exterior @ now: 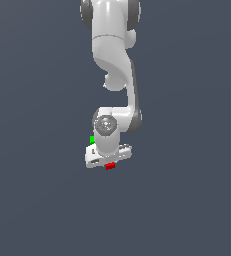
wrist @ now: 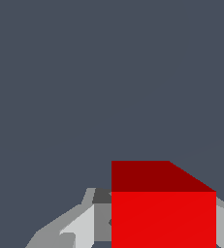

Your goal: Stack the red cube on top of the green cube.

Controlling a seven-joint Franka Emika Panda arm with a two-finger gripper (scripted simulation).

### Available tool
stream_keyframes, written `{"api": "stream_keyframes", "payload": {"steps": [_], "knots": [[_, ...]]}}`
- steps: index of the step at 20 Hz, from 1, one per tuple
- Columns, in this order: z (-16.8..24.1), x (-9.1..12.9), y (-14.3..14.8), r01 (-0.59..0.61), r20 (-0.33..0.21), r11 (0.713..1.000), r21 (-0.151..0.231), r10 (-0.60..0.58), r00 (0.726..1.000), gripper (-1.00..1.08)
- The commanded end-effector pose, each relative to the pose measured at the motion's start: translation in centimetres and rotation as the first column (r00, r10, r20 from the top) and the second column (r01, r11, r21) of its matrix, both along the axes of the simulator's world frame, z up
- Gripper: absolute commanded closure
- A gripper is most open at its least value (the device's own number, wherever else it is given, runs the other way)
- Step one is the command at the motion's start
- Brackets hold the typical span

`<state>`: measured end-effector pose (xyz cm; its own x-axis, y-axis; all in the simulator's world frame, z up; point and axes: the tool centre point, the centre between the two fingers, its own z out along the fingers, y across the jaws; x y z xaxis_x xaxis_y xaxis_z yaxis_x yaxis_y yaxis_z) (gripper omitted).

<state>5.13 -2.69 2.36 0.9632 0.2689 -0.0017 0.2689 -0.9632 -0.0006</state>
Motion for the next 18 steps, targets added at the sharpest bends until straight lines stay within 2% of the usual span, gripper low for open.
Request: {"api": "stream_keyframes", "payload": {"steps": [1, 12, 18], "knots": [[0.7, 0.0, 0.0, 0.0, 0.002, 1.0, 0.0, 0.0, 1.0, 1.08], [7.6, -0.1, 0.0, 0.0, 0.002, 1.0, 0.0, 0.0, 1.0, 1.08], [9.5, 0.0, 0.0, 0.0, 0.002, 1.0, 0.0, 0.0, 1.0, 1.08]]}}
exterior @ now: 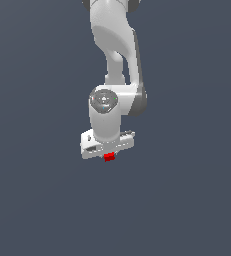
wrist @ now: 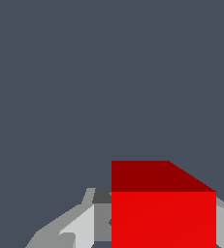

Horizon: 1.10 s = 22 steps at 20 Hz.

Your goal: Stack the red cube on top of the green cube.

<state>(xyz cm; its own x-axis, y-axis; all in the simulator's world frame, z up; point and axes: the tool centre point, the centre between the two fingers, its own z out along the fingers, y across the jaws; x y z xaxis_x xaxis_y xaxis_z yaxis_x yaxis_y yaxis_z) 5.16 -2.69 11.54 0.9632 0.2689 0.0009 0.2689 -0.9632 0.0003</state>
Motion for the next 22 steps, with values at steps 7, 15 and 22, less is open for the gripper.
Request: {"api": "stream_keyframes", "payload": {"steps": [7, 15, 22], "knots": [[0.2, -0.2, -0.1, 0.0, 0.0, 1.0, 0.0, 0.0, 1.0, 1.08], [-0.6, -2.1, -1.4, 0.0, 0.0, 1.0, 0.0, 0.0, 1.0, 1.08], [-2.2, -5.8, -3.7, 0.0, 0.0, 1.0, 0.0, 0.0, 1.0, 1.08]]}}
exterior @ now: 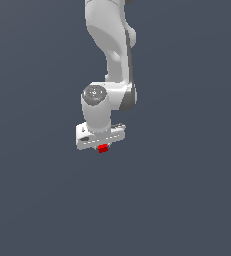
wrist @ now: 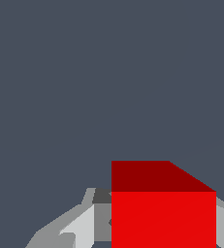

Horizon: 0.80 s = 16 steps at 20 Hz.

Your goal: Stack the red cube on top of the green cube.

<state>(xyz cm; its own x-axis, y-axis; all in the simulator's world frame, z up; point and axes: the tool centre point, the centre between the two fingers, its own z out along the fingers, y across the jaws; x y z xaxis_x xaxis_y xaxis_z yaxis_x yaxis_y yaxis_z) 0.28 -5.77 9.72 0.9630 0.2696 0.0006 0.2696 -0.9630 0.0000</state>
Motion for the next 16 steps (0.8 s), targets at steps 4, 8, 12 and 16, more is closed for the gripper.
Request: {"api": "stream_keyframes", "payload": {"steps": [4, 8, 12, 16], "knots": [[-1.5, -3.4, -2.3, 0.001, 0.0, 1.0, 0.0, -0.001, 1.0, 1.08], [-2.4, -5.4, -3.6, 0.001, 0.0, 1.0, 0.0, -0.001, 1.0, 1.08], [-3.1, -6.9, -4.7, 0.001, 0.0, 1.0, 0.0, -0.001, 1.0, 1.08], [-3.5, -7.7, -5.3, 0.001, 0.0, 1.0, 0.0, -0.001, 1.0, 1.08]]}}
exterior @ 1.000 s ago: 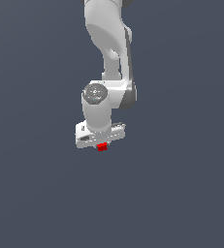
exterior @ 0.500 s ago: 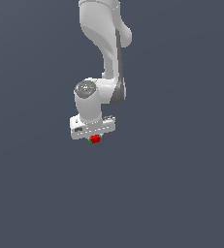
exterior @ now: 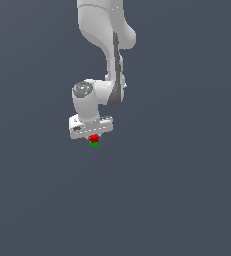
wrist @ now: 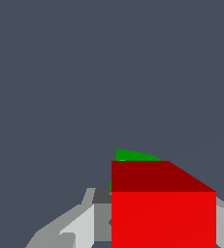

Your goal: Stack the red cube on top of the green cube.

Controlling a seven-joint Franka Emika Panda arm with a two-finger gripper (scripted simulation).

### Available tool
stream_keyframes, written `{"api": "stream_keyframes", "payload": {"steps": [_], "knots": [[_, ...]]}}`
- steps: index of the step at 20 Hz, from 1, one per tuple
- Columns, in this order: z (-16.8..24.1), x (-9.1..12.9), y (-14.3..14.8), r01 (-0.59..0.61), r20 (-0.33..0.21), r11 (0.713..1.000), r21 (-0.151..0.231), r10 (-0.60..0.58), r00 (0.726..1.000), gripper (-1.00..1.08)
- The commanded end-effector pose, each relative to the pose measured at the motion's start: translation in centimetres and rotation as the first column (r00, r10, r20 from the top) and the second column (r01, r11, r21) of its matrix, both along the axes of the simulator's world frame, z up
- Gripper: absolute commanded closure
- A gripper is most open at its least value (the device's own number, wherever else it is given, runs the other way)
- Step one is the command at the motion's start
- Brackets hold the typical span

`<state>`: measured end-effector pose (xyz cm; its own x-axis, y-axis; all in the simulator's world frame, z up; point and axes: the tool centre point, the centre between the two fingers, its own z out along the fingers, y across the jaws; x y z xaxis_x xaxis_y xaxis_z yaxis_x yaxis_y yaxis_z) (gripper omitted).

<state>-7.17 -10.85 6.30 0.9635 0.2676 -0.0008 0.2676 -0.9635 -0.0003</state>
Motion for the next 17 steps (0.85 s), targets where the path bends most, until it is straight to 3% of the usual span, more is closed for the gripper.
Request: {"api": "stream_keyframes", "payload": {"steps": [1, 7, 8, 17], "knots": [[-0.16, -0.38, -0.28, -0.001, 0.001, 1.0, 0.0, 0.001, 1.0, 1.08], [-0.16, -0.24, -0.29, -0.001, 0.001, 1.0, 0.0, 0.001, 1.0, 1.08], [-0.16, -0.24, -0.29, -0.001, 0.001, 1.0, 0.0, 0.001, 1.0, -0.92], [-0.16, -0.24, -0.29, -0.001, 0.001, 1.0, 0.0, 0.001, 1.0, -0.92]]}}
